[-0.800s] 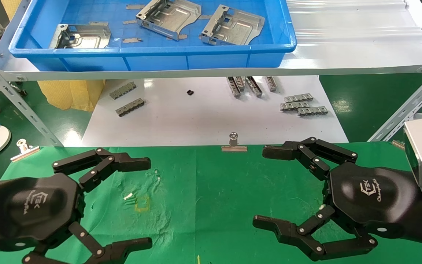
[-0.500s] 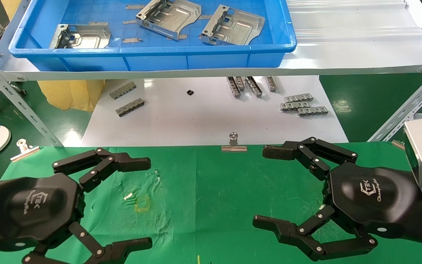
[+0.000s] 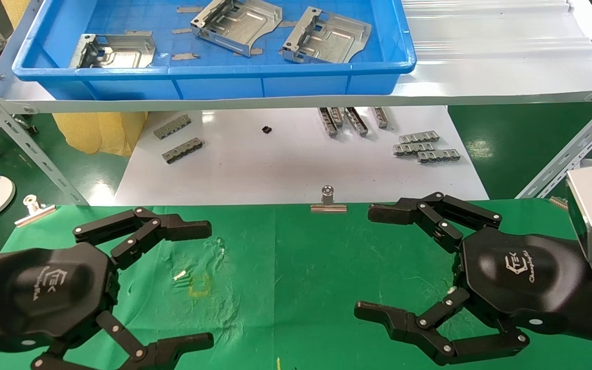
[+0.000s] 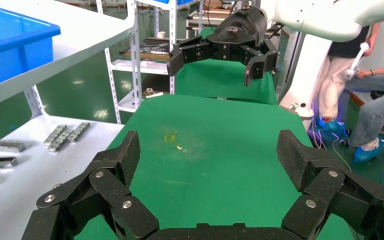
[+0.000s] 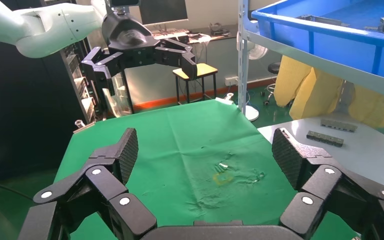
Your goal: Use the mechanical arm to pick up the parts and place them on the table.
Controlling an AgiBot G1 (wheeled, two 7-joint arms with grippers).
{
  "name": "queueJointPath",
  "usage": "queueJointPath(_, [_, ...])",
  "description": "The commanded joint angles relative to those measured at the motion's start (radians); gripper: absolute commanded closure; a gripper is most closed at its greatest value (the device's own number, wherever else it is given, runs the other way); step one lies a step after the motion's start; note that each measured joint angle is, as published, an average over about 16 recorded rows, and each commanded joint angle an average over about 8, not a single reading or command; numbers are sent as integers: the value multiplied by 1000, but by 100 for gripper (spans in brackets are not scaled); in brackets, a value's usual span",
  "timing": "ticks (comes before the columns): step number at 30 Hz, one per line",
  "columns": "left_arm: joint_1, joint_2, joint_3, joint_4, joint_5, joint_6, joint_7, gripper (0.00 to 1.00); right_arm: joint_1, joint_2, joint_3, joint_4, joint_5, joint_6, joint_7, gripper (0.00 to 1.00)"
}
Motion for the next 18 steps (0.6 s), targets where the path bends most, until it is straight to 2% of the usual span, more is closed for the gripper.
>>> queueJointPath(1, [0, 0, 0, 0, 0, 0, 0, 0, 0, 0, 0, 0, 0, 0, 0, 100])
queueJointPath(18, [0, 0, 0, 0, 0, 0, 0, 0, 0, 0, 0, 0, 0, 0, 0, 100])
